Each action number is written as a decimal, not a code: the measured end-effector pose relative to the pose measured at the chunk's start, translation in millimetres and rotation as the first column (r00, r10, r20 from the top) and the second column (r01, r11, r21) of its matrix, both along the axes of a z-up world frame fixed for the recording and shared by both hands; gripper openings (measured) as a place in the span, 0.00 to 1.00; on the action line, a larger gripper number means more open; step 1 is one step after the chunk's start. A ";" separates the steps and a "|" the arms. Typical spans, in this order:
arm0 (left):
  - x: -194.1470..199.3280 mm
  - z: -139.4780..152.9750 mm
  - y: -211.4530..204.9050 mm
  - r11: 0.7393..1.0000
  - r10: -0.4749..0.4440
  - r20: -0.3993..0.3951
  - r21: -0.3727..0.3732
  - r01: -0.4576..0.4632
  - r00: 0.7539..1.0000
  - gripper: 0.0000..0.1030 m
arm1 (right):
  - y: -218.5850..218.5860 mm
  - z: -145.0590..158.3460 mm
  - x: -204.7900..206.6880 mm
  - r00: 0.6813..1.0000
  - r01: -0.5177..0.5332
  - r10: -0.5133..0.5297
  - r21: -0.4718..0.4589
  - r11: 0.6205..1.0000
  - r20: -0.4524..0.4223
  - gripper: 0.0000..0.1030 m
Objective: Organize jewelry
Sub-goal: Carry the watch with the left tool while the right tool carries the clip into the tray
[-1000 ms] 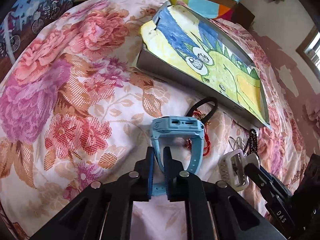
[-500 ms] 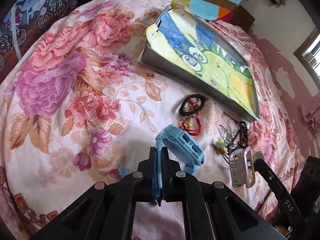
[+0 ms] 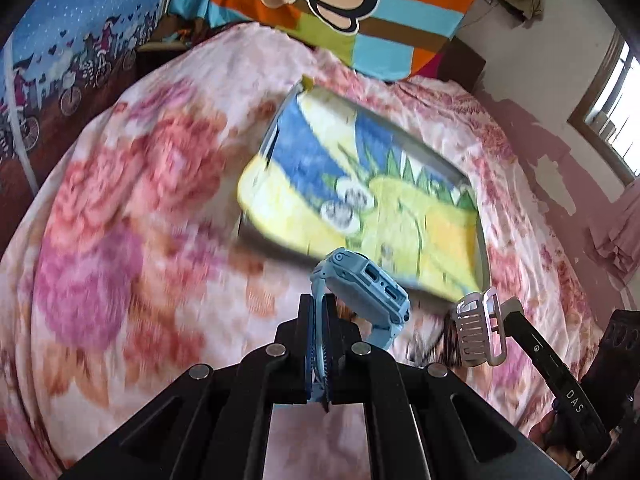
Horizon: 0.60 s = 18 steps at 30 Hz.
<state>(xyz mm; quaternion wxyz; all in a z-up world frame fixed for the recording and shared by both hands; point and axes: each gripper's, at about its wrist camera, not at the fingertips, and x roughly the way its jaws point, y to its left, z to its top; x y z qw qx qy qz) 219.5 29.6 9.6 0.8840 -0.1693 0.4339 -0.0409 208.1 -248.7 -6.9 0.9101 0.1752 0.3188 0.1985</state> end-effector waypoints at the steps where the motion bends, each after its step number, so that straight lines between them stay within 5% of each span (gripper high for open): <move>1: 9.1 1.4 1.3 1.000 0.009 0.008 -0.005 -0.009 1.000 0.04 | 0.9 1.0 11.4 1.000 0.008 -0.008 0.001 1.000 0.002 0.05; 9: 71.2 -6.3 2.5 0.999 0.040 0.029 -0.008 -0.040 0.999 0.04 | 14.8 -11.4 68.7 0.999 0.032 -0.032 -0.026 0.999 -0.022 0.05; 18: 96.1 -33.7 -5.2 0.999 0.047 -0.008 0.005 -0.047 0.999 0.04 | 26.3 -31.3 89.4 0.998 0.035 -0.041 -0.110 0.993 -0.054 0.05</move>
